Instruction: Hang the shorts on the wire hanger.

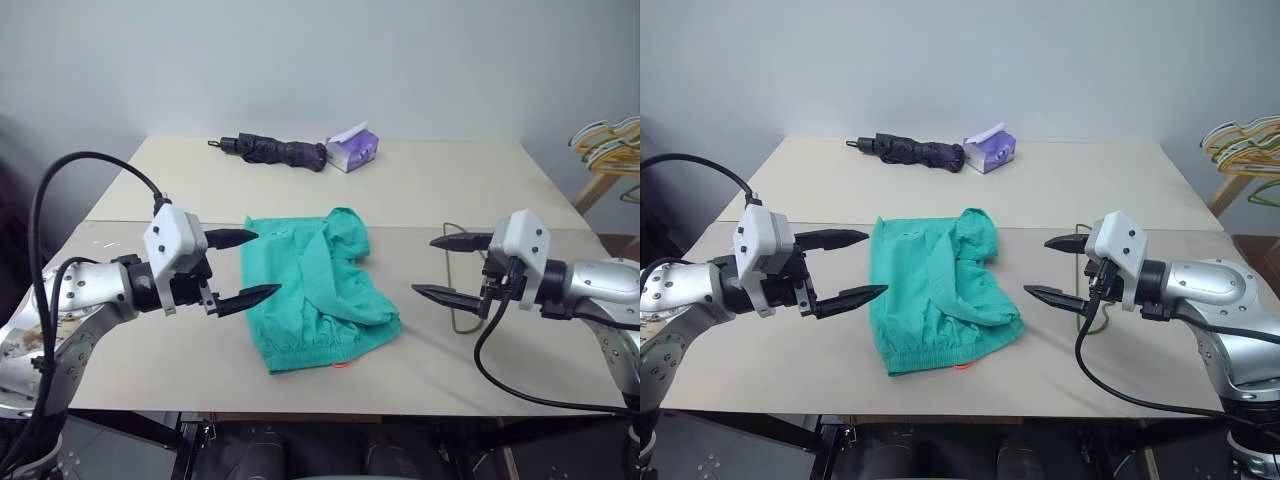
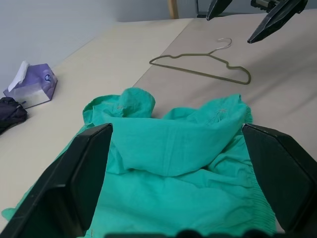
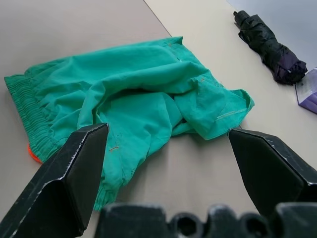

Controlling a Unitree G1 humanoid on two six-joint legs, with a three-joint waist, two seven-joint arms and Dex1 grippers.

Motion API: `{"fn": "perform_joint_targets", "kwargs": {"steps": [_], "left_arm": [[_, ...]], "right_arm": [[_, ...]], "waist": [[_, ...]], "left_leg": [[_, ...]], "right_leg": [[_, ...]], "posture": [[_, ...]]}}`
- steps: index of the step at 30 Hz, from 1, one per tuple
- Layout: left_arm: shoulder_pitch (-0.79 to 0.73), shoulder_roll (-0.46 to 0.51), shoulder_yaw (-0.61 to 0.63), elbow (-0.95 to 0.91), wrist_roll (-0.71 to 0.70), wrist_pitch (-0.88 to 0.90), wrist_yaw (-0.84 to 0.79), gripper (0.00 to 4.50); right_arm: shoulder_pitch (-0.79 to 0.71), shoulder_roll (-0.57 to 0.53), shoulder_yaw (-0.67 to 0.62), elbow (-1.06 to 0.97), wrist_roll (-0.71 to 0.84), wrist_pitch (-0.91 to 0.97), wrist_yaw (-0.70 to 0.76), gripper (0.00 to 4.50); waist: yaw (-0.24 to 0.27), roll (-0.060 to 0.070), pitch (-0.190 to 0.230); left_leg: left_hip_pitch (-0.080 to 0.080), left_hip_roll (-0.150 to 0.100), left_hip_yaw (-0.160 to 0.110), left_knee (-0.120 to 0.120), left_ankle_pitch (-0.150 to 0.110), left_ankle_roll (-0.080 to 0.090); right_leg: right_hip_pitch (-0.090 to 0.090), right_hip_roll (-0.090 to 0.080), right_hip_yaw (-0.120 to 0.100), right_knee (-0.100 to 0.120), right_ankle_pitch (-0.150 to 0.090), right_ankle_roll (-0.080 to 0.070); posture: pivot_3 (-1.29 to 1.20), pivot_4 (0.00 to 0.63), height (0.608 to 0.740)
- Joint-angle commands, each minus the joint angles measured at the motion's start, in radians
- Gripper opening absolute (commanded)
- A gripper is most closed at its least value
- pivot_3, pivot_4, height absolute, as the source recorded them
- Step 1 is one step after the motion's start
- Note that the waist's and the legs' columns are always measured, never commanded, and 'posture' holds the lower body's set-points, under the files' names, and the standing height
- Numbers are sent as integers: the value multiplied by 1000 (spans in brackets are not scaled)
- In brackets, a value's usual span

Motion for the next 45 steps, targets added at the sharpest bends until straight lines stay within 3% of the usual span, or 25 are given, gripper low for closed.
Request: {"fn": "perform_joint_targets", "kwargs": {"steps": [1,8,16,21,26,35,39,45], "left_arm": [[-18,-4,3,0,1,-46,-26,4500],[-30,-13,3,14,-27,-22,-38,4500],[-56,-13,-10,24,-35,-9,-59,4500],[-77,-11,-19,32,-36,-2,-61,4500],[-79,-8,-19,30,-38,8,-52,4500],[-81,-11,-31,32,-28,2,-46,4500],[-82,-10,-32,38,-25,-4,-46,4500],[-100,-21,-55,56,-5,-18,-45,4500]], "right_arm": [[-20,-6,-31,-20,0,-22,-1,4469],[-20,-3,36,-80,-61,-46,-15,4469],[-23,29,351,-115,-364,4,-140,4469],[-86,110,464,-37,-468,83,-196,4469],[-106,170,449,-11,-464,89,-204,3216],[-132,192,386,41,-401,51,-137,21],[-194,151,341,146,-376,-15,-54,21],[-465,115,327,648,-371,-278,176,21]], "waist": [[0,0,0],[-3,0,0],[-7,0,0],[-12,0,0],[-16,0,0],[-24,0,0],[-25,0,0],[-34,0,-1]], "left_leg": [[0,0,0,0,0,0],[0,0,0,0,0,0],[0,1,1,0,0,0],[0,2,1,0,0,0],[0,2,1,0,0,0],[0,3,1,0,0,0],[0,3,1,0,0,0],[1,4,1,0,0,0]], "right_leg": [[0,0,0,0,0,0],[0,0,0,0,0,0],[-1,1,0,0,-1,1],[-1,2,0,0,0,-1],[-1,2,0,0,0,-2],[-1,2,0,1,1,-2],[-1,3,0,0,1,-2],[0,4,0,0,1,-3]], "posture": [[74,21,740],[57,25,740],[35,37,740],[33,37,740],[33,30,740],[33,20,740],[30,19,740],[-1,1,740]]}}
